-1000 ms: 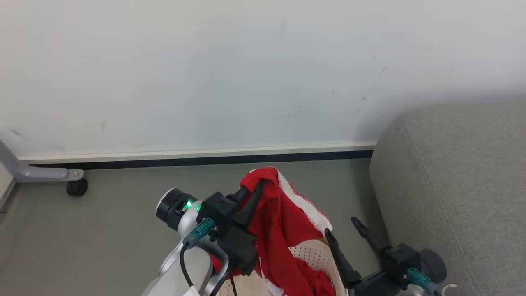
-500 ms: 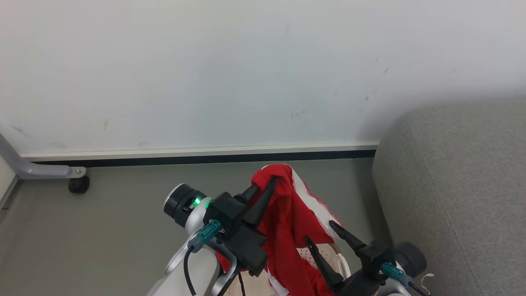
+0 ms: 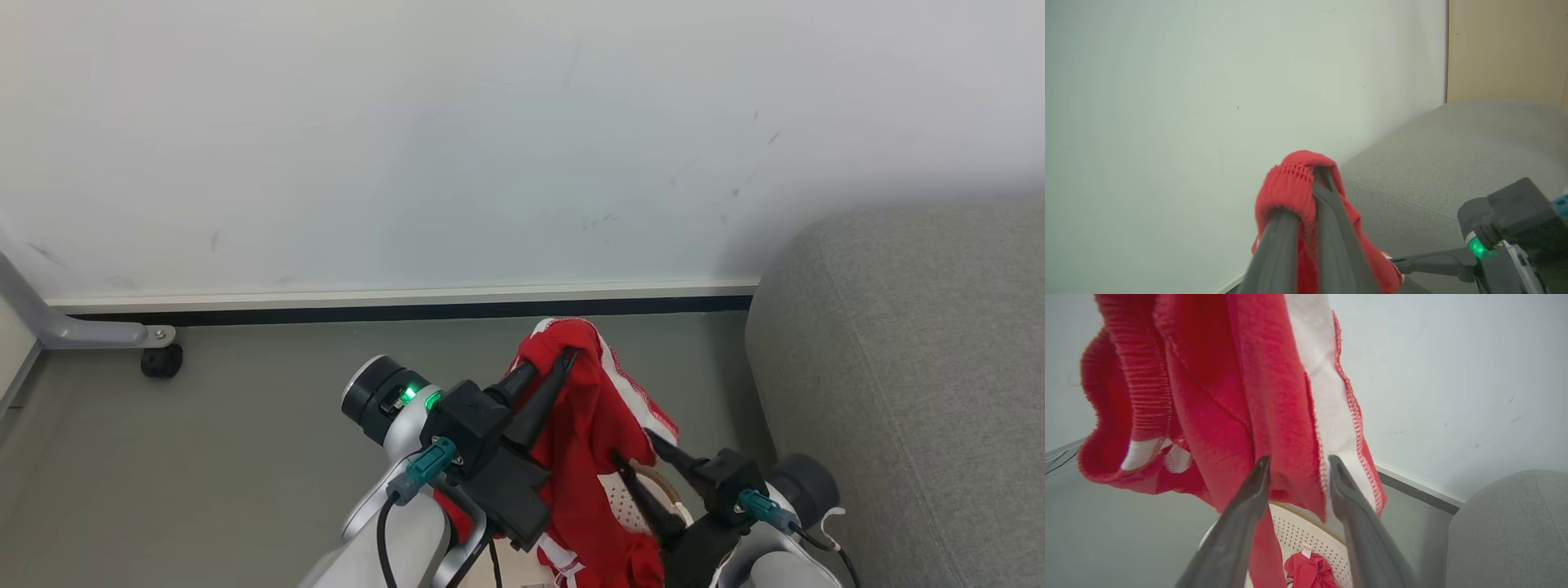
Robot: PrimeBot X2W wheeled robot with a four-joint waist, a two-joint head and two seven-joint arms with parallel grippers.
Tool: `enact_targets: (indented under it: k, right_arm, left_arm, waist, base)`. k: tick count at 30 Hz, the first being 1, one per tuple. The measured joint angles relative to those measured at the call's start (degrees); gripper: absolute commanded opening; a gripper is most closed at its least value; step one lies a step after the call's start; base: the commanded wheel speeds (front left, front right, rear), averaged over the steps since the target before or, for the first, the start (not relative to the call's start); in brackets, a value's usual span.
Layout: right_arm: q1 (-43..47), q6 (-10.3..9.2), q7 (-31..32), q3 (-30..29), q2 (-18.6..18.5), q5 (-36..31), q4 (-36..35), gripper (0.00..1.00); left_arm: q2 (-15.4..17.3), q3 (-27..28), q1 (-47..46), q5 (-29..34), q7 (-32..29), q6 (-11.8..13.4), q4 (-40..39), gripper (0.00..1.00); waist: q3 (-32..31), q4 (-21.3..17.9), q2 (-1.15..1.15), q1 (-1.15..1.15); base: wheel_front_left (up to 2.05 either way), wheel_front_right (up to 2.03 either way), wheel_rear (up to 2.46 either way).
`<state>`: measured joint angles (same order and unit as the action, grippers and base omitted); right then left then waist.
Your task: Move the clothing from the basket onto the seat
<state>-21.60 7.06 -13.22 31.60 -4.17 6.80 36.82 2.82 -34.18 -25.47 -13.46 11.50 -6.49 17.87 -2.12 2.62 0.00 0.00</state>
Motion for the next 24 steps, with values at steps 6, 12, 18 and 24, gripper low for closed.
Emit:
enact_targets:
  k: [6,12,18,24]
  right_arm:
    - [-1.5,0.01,-0.3,0.9,0.2,0.3,1.3,0.00]
    - [-1.5,0.01,-0.5,1.2,0.3,1.4,1.7,0.00]
    - [-1.3,0.01,-1.0,0.0,0.3,3.5,-0.1,0.00]
    - [-1.1,0.01,-1.1,-2.5,-0.9,4.3,-3.3,0.00]
  left_arm:
    - [0.0,0.0,0.0,0.0,-0.6,0.0,-0.8,0.00]
    - [0.3,0.4,0.3,-0.4,-1.1,0.5,-1.0,0.00]
    - [1.0,1.9,2.9,-1.4,-1.7,1.3,-0.6,0.76]
    - [1.2,3.1,5.5,-3.6,-1.3,2.0,-0.3,1.00]
  waist:
    - [0.1,0.1,0.00,0.00]
    - [0.2,-0.1,0.00,0.00]
    - [0.1,-1.0,0.00,0.00]
    - [-0.2,-2.3,0.00,0.00]
  base:
    - [0.00,0.00,0.00]
    - [0.00,0.00,0.00]
    - [0.00,0.00,0.00]
    - [0.00,0.00,0.00]
